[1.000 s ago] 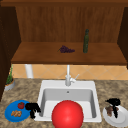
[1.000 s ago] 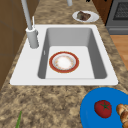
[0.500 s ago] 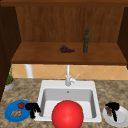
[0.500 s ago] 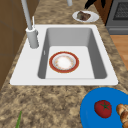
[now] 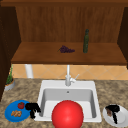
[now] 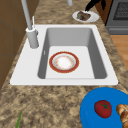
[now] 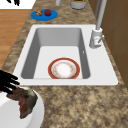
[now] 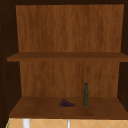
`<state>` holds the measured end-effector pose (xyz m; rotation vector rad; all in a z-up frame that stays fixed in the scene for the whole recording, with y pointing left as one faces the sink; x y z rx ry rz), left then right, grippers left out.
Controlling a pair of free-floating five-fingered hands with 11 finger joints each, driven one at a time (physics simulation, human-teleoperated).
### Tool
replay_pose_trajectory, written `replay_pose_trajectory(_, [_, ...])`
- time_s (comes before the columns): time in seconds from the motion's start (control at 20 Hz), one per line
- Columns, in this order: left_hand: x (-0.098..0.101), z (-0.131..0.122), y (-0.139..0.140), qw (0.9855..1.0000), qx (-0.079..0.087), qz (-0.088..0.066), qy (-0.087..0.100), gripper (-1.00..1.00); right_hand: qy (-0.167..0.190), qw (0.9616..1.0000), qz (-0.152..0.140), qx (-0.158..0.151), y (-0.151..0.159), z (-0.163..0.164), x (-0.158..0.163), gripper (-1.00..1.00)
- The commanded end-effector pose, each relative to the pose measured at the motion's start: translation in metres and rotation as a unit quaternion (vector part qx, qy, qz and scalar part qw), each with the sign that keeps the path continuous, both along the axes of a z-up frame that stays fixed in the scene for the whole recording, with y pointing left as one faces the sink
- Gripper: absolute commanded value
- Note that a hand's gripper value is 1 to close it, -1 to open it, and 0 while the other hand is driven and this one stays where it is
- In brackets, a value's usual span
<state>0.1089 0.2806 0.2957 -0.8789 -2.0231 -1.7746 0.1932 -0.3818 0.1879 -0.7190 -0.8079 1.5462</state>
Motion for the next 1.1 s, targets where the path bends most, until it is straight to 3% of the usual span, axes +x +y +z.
replay_pose_trajectory(0.0, [0.0, 0.0, 0.0, 1.0, 0.0, 0.0, 0.0, 0.0, -0.018, 0.9998, 0.001, -0.01, -0.002, 0.025, -0.001, -1.0])
replay_pose_trajectory(0.25, [0.0, 0.0, 0.0, 1.0, 0.0, 0.0, 0.0, 0.0, 0.018, 0.9997, -0.001, -0.015, -0.002, 0.043, 0.016, -1.0])
replay_pose_trajectory(0.35, [0.0, 0.0, 0.0, 1.0, 0.0, 0.0, 0.0, 0.0, -0.003, 0.9995, 0.021, -0.023, 0.002, 0.043, 0.016, -1.0])
replay_pose_trajectory(0.45, [0.0, 0.0, 0.0, 1.0, 0.0, 0.0, 0.0, 0.0, 0.003, 0.9995, 0.021, -0.024, 0.005, 0.04, 0.025, -1.0])
replay_pose_trajectory(0.7, [0.0, 0.0, 0.0, 1.0, 0.0, 0.0, 0.0, 0.0, 0.001, 0.9982, 0.058, -0.01, 0.002, 0.009, 0.052, -1.0])
replay_pose_trajectory(1.05, [0.0, 0.0, 0.0, 1.0, 0.0, 0.0, 0.0, 0.0, 0.006, 0.9975, 0.069, 0.012, 0.001, -0.025, 0.079, -1.0])
